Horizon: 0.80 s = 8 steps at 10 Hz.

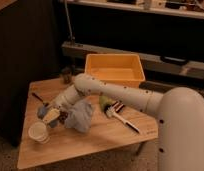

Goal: Place sponge in paper cup

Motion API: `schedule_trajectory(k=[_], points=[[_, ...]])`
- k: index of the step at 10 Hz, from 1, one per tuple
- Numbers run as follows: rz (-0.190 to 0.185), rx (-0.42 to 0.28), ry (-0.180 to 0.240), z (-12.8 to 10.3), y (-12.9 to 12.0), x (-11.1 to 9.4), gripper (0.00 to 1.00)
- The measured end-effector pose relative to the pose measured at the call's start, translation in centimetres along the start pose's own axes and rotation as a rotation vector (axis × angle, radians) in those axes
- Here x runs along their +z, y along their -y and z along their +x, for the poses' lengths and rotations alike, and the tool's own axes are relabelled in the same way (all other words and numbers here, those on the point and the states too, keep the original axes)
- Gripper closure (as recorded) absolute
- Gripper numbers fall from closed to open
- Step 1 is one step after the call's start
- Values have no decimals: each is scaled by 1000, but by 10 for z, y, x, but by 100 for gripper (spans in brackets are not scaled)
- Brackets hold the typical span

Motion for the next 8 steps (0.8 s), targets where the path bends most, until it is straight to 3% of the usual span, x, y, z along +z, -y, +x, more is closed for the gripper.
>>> schedule_trajectory(k=[2, 3, 6, 8], points=[[-16, -15, 56, -4, 3, -6, 100], [-44, -20, 72, -3, 1, 3, 100], [-98, -59, 87, -10, -9, 24, 100], [-97, -80, 88, -15, -13, 25, 100]])
